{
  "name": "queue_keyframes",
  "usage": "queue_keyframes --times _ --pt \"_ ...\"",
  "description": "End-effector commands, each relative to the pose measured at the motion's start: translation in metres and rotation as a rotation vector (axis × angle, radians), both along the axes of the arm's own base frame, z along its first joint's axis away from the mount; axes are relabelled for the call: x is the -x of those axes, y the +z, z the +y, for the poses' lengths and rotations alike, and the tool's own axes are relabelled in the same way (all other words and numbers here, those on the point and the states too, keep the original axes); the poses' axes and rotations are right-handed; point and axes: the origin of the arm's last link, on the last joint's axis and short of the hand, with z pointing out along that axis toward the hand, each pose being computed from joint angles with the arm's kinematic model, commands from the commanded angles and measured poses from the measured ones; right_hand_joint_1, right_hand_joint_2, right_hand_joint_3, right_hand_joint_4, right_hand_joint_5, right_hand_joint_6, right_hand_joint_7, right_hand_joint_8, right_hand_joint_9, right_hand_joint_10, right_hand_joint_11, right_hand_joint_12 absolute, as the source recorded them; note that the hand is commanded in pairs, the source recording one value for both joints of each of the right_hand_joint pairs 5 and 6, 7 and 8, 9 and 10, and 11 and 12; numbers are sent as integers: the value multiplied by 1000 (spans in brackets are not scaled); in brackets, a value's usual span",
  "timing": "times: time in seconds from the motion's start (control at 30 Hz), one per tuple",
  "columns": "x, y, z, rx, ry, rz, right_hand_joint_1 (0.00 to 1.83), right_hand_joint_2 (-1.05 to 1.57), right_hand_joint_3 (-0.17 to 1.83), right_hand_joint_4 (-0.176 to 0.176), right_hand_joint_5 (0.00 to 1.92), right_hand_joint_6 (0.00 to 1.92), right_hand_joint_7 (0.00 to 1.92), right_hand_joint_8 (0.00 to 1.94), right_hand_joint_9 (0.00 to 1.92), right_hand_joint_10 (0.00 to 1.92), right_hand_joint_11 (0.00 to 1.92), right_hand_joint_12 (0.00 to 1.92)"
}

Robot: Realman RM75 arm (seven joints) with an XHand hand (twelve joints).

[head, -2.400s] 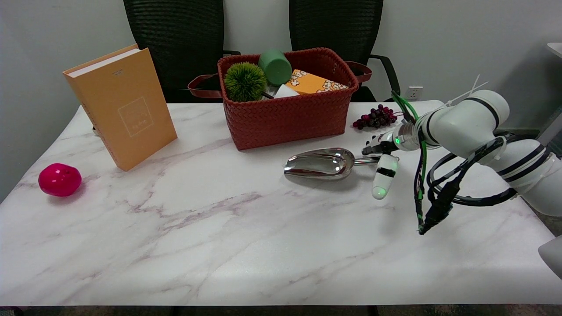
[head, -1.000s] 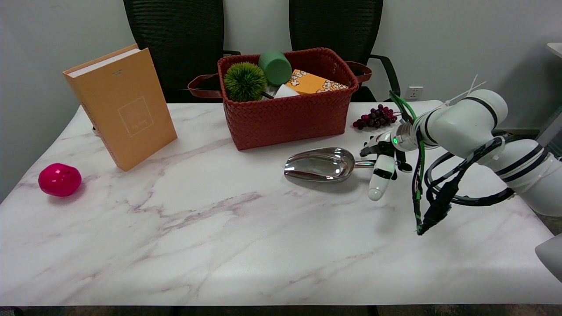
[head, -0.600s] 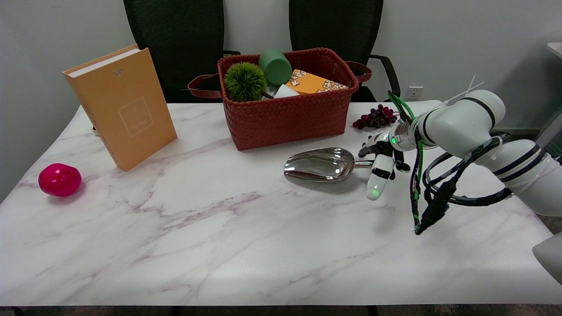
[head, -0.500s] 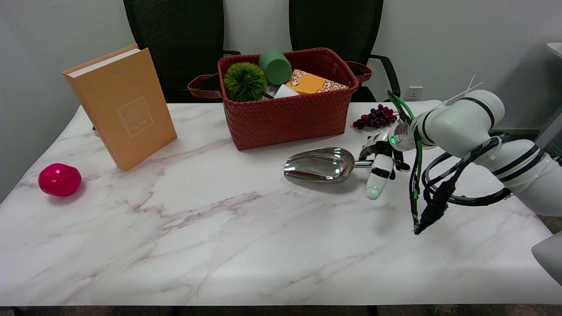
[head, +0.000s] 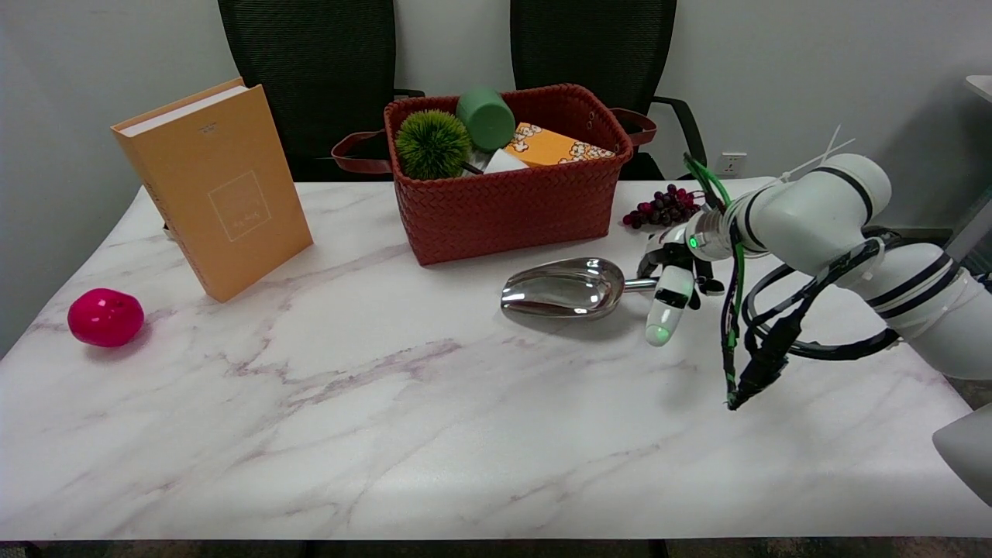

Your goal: Pick up the stainless steel scoop.

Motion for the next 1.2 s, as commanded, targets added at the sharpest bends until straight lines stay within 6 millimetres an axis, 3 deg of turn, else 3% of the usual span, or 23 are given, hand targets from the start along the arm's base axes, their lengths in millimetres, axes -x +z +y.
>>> queue_keyframes --times 0.03,0.17,0.5,0.63,0.87,1.2 --pt "-10 -1 2 5 11 15 1022 -723 815 0 529 529 1252 1252 1251 1251 1614 1614" --pt "-8 -1 1 4 16 13 1028 -712 798 0 666 666 1346 1346 1308 1308 1653 1653" --pt "-3 -2 -3 -9 46 0 1048 -696 707 0 781 781 1465 1465 1411 1411 1700 1700" --pt "-3 -2 -6 -19 73 4 1044 -662 606 0 880 880 1621 1621 1516 1516 1709 1709" --pt "-4 -1 -11 -30 113 -2 1069 -638 610 0 1066 1066 1839 1839 1624 1624 1763 1763" --pt "1 -1 -14 -44 178 90 1150 -626 595 0 1136 1136 1880 1880 1690 1690 1810 1810"
